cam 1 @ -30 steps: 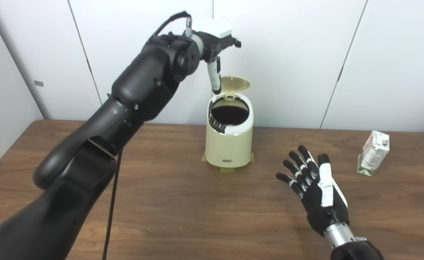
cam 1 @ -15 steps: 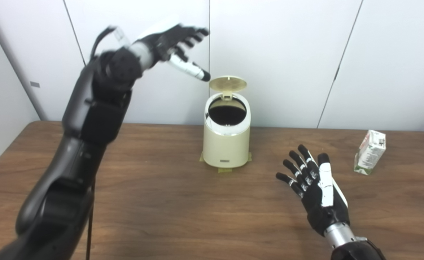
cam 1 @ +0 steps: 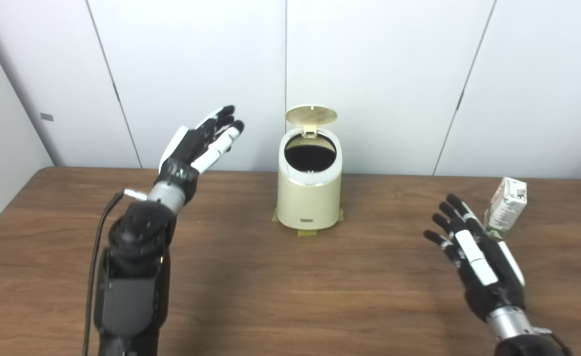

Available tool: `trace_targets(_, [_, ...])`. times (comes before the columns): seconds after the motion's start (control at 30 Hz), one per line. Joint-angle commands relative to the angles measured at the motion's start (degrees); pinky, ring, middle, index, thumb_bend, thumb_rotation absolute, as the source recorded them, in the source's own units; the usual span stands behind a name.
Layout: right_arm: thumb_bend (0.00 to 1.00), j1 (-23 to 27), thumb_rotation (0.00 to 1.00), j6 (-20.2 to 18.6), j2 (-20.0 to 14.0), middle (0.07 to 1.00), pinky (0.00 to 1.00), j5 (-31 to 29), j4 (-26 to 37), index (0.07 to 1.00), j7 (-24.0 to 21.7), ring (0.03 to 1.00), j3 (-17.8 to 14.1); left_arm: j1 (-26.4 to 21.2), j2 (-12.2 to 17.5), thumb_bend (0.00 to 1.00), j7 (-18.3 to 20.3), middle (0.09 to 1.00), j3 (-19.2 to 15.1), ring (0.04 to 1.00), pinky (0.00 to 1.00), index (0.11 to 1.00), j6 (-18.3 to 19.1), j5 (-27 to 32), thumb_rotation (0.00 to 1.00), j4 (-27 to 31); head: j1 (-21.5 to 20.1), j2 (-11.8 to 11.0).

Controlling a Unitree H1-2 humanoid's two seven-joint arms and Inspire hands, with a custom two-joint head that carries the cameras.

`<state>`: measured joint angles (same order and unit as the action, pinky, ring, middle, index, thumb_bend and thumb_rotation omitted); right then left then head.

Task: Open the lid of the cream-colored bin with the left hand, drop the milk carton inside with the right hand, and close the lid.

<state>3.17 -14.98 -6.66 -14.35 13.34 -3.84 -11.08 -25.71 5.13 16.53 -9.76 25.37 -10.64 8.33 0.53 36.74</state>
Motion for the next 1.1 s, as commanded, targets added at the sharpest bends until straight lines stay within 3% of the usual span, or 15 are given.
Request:
trace_targets(0.0, [0.69,0.9,0.29,2.07,-0.77,0.877,0.71,-0.09,3.71,0.857,0.63,0.833,-0.88,1.38,-1.51,0.57,-2.88,0.99,0.65,0.955,0.89,0.999,-3.35,1.78,0.83,2.38,-0.12,-0.01])
trace_targets(0.1, [0.75,-0.38,0.26,-0.2,-1.41,0.856,0.69,0.04,6.99,0.846,2.05,0.813,-1.99,5.6,-4.42,0.57,-6.66,0.988,2.42,0.961,0.9,1.0,-6.68,1.72,0.87,3.77,-1.23,-0.11])
trace_targets(0.27, [0.77,-1.98,0.23,-1.44,-1.63,0.86,0.71,-0.65,9.57,0.818,3.59,0.823,-3.8,10.0,-5.14,0.6,-9.89,0.982,5.49,0.952,0.9,1.0,-11.29,1.15,0.95,4.28,-6.95,-0.19])
trace_targets(0.57, [0.78,-5.03,0.29,-1.16,-2.24,0.839,0.69,1.16,13.56,0.812,6.15,0.774,-6.44,14.8,-4.86,0.67,-12.18,0.994,4.6,0.967,0.96,1.0,-14.58,5.7,0.97,3.03,-14.12,-0.62])
trace_targets(0.77, [0.85,-4.67,0.28,-1.8,-2.17,0.815,0.65,6.2,14.43,0.788,10.11,0.75,-7.17,15.82,-3.03,0.69,-12.13,1.0,3.66,0.98,0.99,1.0,-17.18,8.88,0.96,1.14,-19.71,-1.1])
trace_targets(0.87, [0.84,-4.18,0.28,-1.89,-4.15,0.826,0.74,13.46,12.85,0.8,11.94,0.811,-6.51,15.67,-2.17,0.71,-12.33,0.998,3.4,0.989,1.0,1.0,-17.38,9.7,0.94,1.62,-22.06,-1.35])
trace_targets(0.93, [0.87,-3.62,0.3,1.36,-5.57,0.815,0.75,19.12,10.46,0.793,13.07,0.812,-5.61,15.63,-1.55,0.72,-12.32,0.995,3.3,0.99,1.0,1.0,-17.12,9.96,0.93,2.05,-23.83,-1.34])
trace_targets(1.0, [0.91,-2.88,0.22,5.75,-6.92,0.811,0.66,23.66,7.46,0.769,14.21,0.794,-4.65,15.49,-0.7,0.71,-12.03,0.99,3.36,0.984,1.0,1.0,-16.8,9.92,0.93,2.48,-24.92,-1.3])
trace_targets(1.07, [0.93,-1.88,0.15,8.83,-8.94,0.839,0.68,27.33,4.34,0.778,14.49,0.803,-3.4,15.4,0.55,0.69,-11.66,0.99,3.54,0.979,0.99,1.0,-16.37,9.45,0.95,2.86,-26.43,-1.65])
